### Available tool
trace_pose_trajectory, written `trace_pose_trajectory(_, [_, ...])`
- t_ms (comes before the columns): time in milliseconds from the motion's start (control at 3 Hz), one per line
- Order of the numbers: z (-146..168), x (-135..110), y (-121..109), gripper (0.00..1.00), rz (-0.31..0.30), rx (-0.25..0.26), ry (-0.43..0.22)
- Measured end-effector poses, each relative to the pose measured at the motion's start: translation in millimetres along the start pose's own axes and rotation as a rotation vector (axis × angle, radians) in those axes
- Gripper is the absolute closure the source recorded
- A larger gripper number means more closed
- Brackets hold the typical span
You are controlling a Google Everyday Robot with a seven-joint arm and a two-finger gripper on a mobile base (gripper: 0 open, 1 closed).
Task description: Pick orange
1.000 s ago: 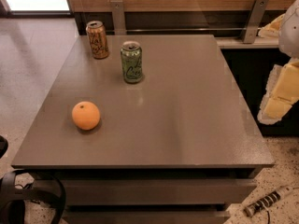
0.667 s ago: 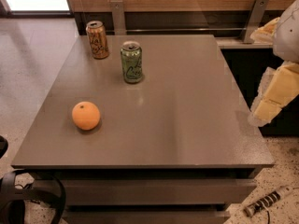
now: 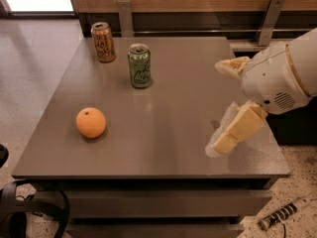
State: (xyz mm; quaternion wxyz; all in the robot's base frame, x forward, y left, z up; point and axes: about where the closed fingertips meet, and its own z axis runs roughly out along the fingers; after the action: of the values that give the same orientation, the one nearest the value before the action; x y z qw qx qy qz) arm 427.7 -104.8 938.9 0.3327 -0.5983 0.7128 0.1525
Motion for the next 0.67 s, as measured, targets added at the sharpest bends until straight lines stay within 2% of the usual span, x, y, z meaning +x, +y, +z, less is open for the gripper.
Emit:
trace_pose_trajectory(333, [26.8,-9.8,11.0,0.0,0.019,-0.022,-0.077])
trace_pose_trajectory(667, [26.8,-9.8,11.0,0.0,0.019,-0.022,-0.077])
